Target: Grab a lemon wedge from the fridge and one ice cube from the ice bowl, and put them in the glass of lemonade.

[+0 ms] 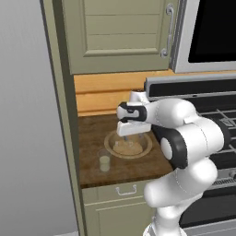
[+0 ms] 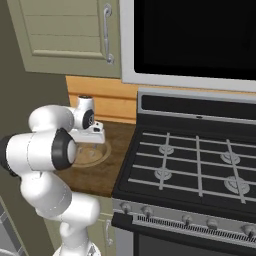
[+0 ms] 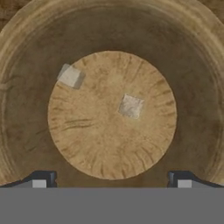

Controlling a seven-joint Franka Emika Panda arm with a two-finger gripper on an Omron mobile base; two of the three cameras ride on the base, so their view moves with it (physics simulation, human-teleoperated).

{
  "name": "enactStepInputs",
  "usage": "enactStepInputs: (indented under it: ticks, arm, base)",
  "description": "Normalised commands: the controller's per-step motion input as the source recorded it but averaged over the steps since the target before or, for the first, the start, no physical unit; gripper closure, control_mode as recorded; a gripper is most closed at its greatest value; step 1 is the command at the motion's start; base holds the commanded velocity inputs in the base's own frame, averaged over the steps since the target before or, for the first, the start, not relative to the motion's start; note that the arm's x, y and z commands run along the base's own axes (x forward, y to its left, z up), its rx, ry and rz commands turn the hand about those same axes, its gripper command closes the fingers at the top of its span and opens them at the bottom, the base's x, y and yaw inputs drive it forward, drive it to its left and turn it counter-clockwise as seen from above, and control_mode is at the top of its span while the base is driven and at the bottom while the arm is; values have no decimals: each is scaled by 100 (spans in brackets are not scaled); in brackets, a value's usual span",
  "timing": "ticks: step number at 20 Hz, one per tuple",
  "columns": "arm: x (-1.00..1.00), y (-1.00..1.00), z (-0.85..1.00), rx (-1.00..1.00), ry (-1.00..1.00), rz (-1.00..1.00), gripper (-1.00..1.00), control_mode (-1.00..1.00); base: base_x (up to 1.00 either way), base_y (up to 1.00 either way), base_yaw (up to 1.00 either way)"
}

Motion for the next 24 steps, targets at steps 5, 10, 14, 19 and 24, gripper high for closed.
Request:
enactStepInputs:
  ticks: [5, 10, 14, 19, 24]
  arm:
    - [31, 4, -13, 0, 0, 0, -100, -100]
    - [36, 5, -27, 0, 0, 0, -100, -100]
    - [19, 0, -26, 0, 0, 0, -100, -100]
    - [0, 0, -16, 0, 0, 0, -100, -100]
    - [0, 0, -28, 0, 0, 0, -100, -100]
  base:
    - [0, 0, 0]
    - [0, 0, 0]
    - [0, 0, 0]
    - [0, 0, 0]
    - [0, 0, 0]
